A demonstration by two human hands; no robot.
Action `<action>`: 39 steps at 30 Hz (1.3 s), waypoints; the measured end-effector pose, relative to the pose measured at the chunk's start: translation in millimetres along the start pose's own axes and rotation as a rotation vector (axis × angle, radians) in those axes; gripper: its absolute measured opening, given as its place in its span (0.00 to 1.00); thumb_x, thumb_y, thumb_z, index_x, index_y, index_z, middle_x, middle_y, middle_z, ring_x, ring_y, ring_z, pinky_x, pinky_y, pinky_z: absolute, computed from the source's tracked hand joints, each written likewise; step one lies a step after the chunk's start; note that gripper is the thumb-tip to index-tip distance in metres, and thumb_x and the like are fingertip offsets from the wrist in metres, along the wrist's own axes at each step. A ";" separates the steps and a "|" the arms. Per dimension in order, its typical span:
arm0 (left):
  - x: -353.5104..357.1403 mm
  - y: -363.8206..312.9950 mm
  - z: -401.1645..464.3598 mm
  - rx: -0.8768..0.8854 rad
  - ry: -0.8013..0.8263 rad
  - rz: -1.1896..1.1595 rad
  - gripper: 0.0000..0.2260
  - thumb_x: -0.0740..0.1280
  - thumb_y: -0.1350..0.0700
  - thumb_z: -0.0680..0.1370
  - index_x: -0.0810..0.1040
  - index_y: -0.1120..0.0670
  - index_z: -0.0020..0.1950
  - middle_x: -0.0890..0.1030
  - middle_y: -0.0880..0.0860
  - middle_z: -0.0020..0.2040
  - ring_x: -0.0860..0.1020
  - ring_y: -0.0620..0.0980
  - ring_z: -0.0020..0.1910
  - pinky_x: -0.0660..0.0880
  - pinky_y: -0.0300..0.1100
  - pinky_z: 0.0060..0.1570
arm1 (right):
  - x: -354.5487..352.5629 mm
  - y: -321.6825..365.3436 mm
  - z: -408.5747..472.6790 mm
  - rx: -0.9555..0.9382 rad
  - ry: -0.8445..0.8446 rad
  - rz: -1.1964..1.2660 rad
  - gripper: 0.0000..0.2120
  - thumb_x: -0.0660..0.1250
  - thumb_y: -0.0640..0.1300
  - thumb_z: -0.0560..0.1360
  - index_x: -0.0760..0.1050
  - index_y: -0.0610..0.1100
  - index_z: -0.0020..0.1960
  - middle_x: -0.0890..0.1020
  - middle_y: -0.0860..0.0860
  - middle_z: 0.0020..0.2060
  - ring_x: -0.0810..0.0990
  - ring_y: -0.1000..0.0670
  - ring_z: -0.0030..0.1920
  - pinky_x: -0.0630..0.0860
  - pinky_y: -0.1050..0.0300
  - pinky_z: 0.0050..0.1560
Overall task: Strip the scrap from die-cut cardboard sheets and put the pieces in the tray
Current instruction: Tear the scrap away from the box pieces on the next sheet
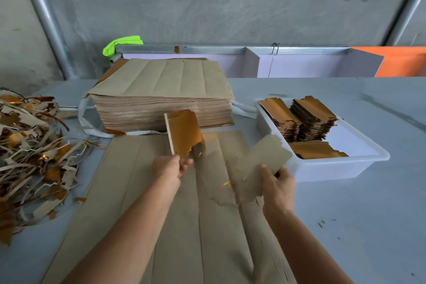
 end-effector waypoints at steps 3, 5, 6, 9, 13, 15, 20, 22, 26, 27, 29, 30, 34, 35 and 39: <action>-13.1 -6.2 -2.5 0.029 -0.076 -0.049 0.11 0.57 0.72 0.76 0.73 0.62 0.37 0.75 0.57 0.28 0.69 0.43 0.17 0.60 0.29 0.15 | -13.6 4.1 5.6 -0.023 -0.017 0.079 0.02 0.64 0.37 0.74 0.73 0.43 0.44 0.78 0.48 0.37 0.76 0.50 0.37 0.73 0.59 0.31; -16.8 -13.1 -6.2 0.117 -0.070 0.050 0.14 0.55 0.72 0.75 0.74 0.58 0.36 0.75 0.55 0.31 0.66 0.43 0.19 0.58 0.29 0.17 | -17.7 7.0 5.6 -0.032 0.039 0.102 0.05 0.64 0.36 0.74 0.72 0.45 0.46 0.79 0.48 0.39 0.77 0.50 0.39 0.73 0.59 0.30; -16.4 -15.9 -8.5 0.140 -0.044 0.076 0.15 0.55 0.72 0.74 0.75 0.56 0.36 0.76 0.53 0.32 0.63 0.42 0.18 0.56 0.29 0.17 | -19.0 8.9 5.0 -0.037 0.065 0.099 0.07 0.64 0.35 0.75 0.71 0.45 0.49 0.79 0.49 0.42 0.77 0.50 0.41 0.74 0.60 0.31; -13.0 -24.1 -16.9 0.114 0.013 0.066 0.13 0.56 0.67 0.76 0.75 0.55 0.39 0.74 0.52 0.31 0.61 0.42 0.19 0.53 0.30 0.17 | -17.3 19.2 3.8 -0.092 0.118 -0.039 0.24 0.63 0.31 0.75 0.64 0.51 0.64 0.75 0.49 0.51 0.77 0.48 0.48 0.79 0.55 0.35; -8.9 -28.5 -25.4 0.203 0.024 0.093 0.11 0.64 0.53 0.79 0.73 0.50 0.36 0.73 0.51 0.30 0.65 0.43 0.21 0.59 0.32 0.19 | -5.1 47.0 0.7 -0.350 0.172 -0.363 0.38 0.56 0.27 0.73 0.56 0.58 0.73 0.70 0.50 0.50 0.75 0.42 0.43 0.80 0.45 0.31; -5.7 -28.7 -28.9 0.292 0.069 0.112 0.12 0.63 0.54 0.80 0.72 0.49 0.36 0.73 0.51 0.30 0.65 0.43 0.23 0.61 0.36 0.23 | 5.2 62.7 1.7 -0.540 0.152 -0.527 0.28 0.55 0.27 0.73 0.69 0.49 0.68 0.75 0.48 0.47 0.77 0.44 0.41 0.78 0.53 0.32; 4.2 -27.3 -40.0 0.461 0.286 0.237 0.14 0.61 0.58 0.81 0.75 0.54 0.36 0.72 0.52 0.34 0.67 0.45 0.33 0.65 0.39 0.35 | 42.4 81.8 2.1 -0.793 0.191 -0.863 0.16 0.58 0.31 0.74 0.79 0.38 0.57 0.78 0.43 0.57 0.78 0.40 0.51 0.76 0.49 0.49; 7.5 -27.8 -47.7 0.519 0.411 0.247 0.12 0.59 0.60 0.81 0.78 0.58 0.41 0.75 0.54 0.37 0.71 0.45 0.35 0.70 0.35 0.34 | 57.2 81.2 1.0 -0.832 0.294 -0.928 0.12 0.58 0.35 0.76 0.77 0.38 0.55 0.77 0.43 0.56 0.79 0.41 0.50 0.77 0.47 0.50; 9.3 -35.5 -61.2 0.549 0.612 0.218 0.12 0.58 0.58 0.82 0.81 0.57 0.53 0.83 0.52 0.50 0.78 0.42 0.43 0.73 0.30 0.38 | 72.3 74.4 -0.9 -0.681 0.602 -0.757 0.08 0.70 0.47 0.71 0.75 0.46 0.48 0.74 0.53 0.46 0.74 0.54 0.42 0.72 0.67 0.41; 8.4 -37.8 -62.7 0.524 0.661 0.197 0.12 0.58 0.57 0.82 0.81 0.56 0.55 0.83 0.50 0.51 0.80 0.40 0.45 0.73 0.29 0.40 | 72.6 73.6 -1.5 -0.618 0.675 -0.695 0.12 0.73 0.49 0.69 0.75 0.48 0.49 0.73 0.55 0.46 0.74 0.58 0.43 0.68 0.72 0.40; 5.4 -41.9 -65.2 0.513 0.706 0.233 0.12 0.58 0.57 0.82 0.81 0.57 0.54 0.83 0.49 0.52 0.80 0.39 0.46 0.73 0.27 0.41 | 71.4 72.5 0.3 -0.649 0.701 -0.671 0.16 0.75 0.49 0.68 0.76 0.47 0.53 0.74 0.54 0.48 0.75 0.57 0.44 0.68 0.74 0.40; 4.2 -42.5 -66.2 0.526 0.706 0.266 0.12 0.58 0.57 0.82 0.81 0.57 0.53 0.82 0.49 0.51 0.79 0.39 0.46 0.73 0.27 0.41 | 70.5 72.9 1.2 -0.699 0.670 -0.663 0.15 0.74 0.47 0.69 0.77 0.44 0.53 0.75 0.52 0.46 0.75 0.54 0.43 0.68 0.74 0.40; 1.2 -40.9 -66.7 0.539 0.637 0.213 0.11 0.58 0.59 0.81 0.81 0.56 0.50 0.81 0.49 0.54 0.79 0.41 0.48 0.74 0.30 0.39 | 71.1 76.1 3.7 -0.698 0.671 -0.620 0.10 0.71 0.43 0.74 0.80 0.36 0.50 0.81 0.47 0.44 0.80 0.47 0.41 0.80 0.58 0.45; 0.0 -40.9 -64.7 0.558 0.616 0.220 0.12 0.58 0.59 0.81 0.82 0.58 0.49 0.80 0.47 0.56 0.79 0.38 0.47 0.73 0.30 0.39 | 71.2 77.0 3.9 -0.674 0.671 -0.629 0.10 0.71 0.42 0.74 0.80 0.37 0.50 0.83 0.45 0.45 0.81 0.47 0.42 0.80 0.54 0.47; -4.8 -42.0 -65.3 0.661 0.676 0.369 0.15 0.58 0.62 0.81 0.80 0.59 0.39 0.70 0.33 0.59 0.68 0.19 0.51 0.71 0.24 0.43 | 74.4 82.1 6.5 -0.524 0.601 -0.607 0.10 0.65 0.39 0.75 0.79 0.42 0.55 0.83 0.47 0.46 0.83 0.47 0.45 0.82 0.55 0.45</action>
Point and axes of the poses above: each hand's wrist, its own z-axis towards the middle knuckle, its own x-axis out of the palm, y = z × x, the point moved 1 cm from there along z, towards the middle knuckle
